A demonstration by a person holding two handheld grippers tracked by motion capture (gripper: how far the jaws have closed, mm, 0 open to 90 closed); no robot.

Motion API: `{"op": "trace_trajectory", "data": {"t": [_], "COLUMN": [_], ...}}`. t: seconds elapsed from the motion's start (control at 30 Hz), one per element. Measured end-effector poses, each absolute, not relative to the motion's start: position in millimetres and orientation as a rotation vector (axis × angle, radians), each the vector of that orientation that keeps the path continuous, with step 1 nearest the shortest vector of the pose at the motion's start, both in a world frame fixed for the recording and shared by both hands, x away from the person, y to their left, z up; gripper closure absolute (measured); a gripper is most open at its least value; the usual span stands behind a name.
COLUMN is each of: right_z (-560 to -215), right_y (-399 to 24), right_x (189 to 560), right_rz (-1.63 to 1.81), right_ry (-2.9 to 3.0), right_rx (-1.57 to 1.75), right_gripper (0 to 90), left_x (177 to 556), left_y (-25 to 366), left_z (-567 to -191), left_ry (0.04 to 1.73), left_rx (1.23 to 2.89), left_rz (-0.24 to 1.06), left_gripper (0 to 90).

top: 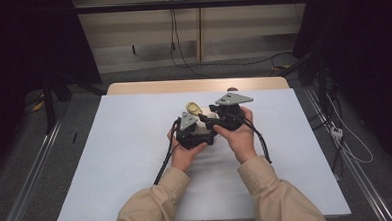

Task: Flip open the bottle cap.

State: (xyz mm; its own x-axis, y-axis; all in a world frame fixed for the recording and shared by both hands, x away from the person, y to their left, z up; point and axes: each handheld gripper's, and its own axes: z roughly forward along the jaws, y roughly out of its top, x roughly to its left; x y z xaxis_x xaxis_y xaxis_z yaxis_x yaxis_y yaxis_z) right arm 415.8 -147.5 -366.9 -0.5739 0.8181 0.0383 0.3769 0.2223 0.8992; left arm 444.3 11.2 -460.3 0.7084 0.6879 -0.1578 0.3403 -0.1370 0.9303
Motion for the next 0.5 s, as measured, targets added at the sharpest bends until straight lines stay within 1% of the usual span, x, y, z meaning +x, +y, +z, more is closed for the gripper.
{"op": "trace_trajectory", "data": {"t": [0.33, 0.43, 0.5], "right_z": [-368, -370, -372], "right_y": [-156, -159, -162], "right_x": [411, 409, 408], "right_rz": [1.333, 1.334, 1.333], "right_ry": [2.043, 2.042, 2.040], "right_rx": [1.134, 1.147, 1.162], "right_gripper": [37.9, 33.6, 31.7], "left_x": [439, 438, 435], "left_y": [17, 22, 27], "left_z": [-457, -458, -457], "left_ry": [0.827, 0.812, 0.807], "left_rx": [1.780, 1.823, 1.820], "left_rz": [0.331, 0.313, 0.306], "left_gripper": [2.8, 2.8, 2.3]}}
